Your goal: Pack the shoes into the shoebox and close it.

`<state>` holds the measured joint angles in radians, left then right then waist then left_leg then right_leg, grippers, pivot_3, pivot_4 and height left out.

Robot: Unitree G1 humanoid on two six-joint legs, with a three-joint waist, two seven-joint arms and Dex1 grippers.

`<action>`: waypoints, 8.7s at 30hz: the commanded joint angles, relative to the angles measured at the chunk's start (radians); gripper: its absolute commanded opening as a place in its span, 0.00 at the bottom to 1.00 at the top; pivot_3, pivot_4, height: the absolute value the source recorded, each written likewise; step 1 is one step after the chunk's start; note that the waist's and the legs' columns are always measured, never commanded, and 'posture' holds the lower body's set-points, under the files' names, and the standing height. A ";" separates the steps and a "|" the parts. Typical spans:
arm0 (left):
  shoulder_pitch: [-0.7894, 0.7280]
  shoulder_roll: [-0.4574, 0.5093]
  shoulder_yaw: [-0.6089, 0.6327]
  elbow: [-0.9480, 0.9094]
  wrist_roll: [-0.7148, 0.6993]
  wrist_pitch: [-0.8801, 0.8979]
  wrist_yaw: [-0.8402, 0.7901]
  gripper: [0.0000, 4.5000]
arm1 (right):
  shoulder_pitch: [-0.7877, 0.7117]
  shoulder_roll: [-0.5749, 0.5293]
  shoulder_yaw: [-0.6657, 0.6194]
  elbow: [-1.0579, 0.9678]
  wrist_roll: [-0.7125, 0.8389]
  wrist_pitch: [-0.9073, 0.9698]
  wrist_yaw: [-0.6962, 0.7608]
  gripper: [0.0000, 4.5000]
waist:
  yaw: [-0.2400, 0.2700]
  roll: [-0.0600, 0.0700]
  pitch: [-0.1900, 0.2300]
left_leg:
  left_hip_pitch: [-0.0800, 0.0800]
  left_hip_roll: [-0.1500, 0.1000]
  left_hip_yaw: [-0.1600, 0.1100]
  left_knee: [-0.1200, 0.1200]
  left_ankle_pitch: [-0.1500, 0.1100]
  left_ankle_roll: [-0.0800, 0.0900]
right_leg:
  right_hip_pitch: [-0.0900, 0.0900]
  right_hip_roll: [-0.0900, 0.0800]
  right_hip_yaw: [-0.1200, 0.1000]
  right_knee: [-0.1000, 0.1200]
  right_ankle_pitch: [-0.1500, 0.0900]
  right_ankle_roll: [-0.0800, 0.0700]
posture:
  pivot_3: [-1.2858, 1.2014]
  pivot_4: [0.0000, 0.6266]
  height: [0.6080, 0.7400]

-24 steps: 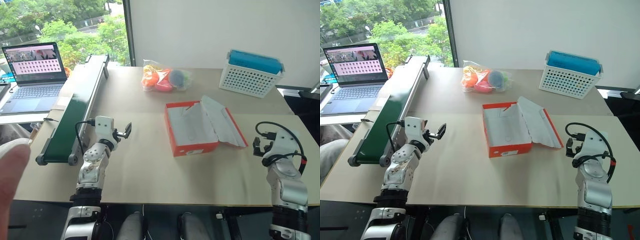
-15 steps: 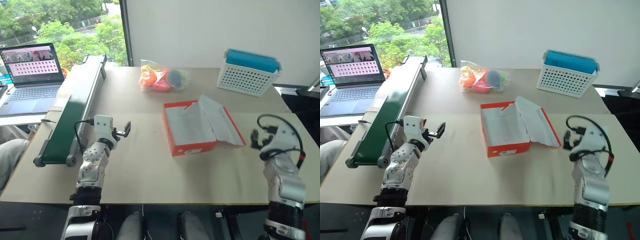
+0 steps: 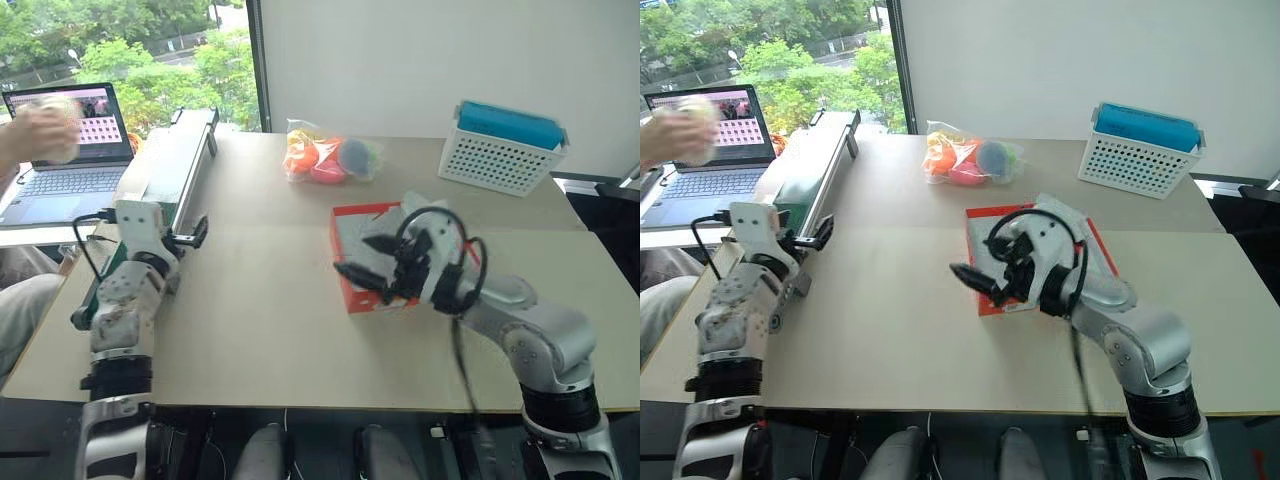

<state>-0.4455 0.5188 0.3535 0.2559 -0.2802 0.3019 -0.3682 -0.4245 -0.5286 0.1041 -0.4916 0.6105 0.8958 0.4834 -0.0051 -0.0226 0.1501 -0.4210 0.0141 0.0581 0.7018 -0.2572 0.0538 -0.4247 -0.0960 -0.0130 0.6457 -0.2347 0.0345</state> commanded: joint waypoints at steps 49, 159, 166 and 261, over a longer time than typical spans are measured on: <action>-0.205 0.098 -0.049 0.496 0.108 -0.100 0.086 1.00 | 0.152 0.079 -0.076 -0.067 -0.165 -0.008 -0.137 0.99 | 0.009 -0.003 0.000 | 0.000 0.000 0.001 0.000 0.000 -0.001 | -0.001 -0.001 0.000 0.002 0.000 0.000 | 0.52 0.24 0.73; -0.235 -0.233 -0.180 -0.002 -0.077 -0.002 -0.020 0.00 | -0.023 0.061 -0.171 0.072 -0.100 0.038 -0.076 1.00 | 0.009 -0.012 -0.001 | -0.002 -0.001 0.001 0.001 0.001 -0.001 | -0.001 -0.001 -0.003 0.001 0.001 -0.001 | 0.52 0.24 0.73; -0.287 -0.262 -0.243 -0.003 -0.081 0.027 -0.101 0.00 | -0.325 -0.058 -0.216 0.300 -0.047 0.132 0.029 1.00 | 0.008 -0.012 -0.001 | -0.002 0.000 0.001 0.000 0.001 -0.001 | -0.002 0.000 -0.003 0.002 0.001 -0.001 | 0.52 0.24 0.73; -0.248 -0.172 -0.404 -0.247 -0.124 0.239 -0.454 0.50 | -0.183 0.113 -0.252 0.354 -0.157 0.261 -0.540 0.13 | -0.009 -0.006 0.003 | -0.003 0.000 0.004 -0.001 0.000 0.000 | -0.004 0.000 0.002 0.001 0.001 0.000 | 0.52 0.24 0.73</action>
<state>-0.6910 0.3490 -0.0435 0.0635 -0.3911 0.5422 -0.8188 -0.5871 -0.3869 -0.1891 -0.1683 0.5154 1.2210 -0.0751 -0.0144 -0.0283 0.1531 -0.4236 0.0139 0.0617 0.7013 -0.2570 0.0538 -0.4288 -0.0957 -0.0108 0.6458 -0.2335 0.0346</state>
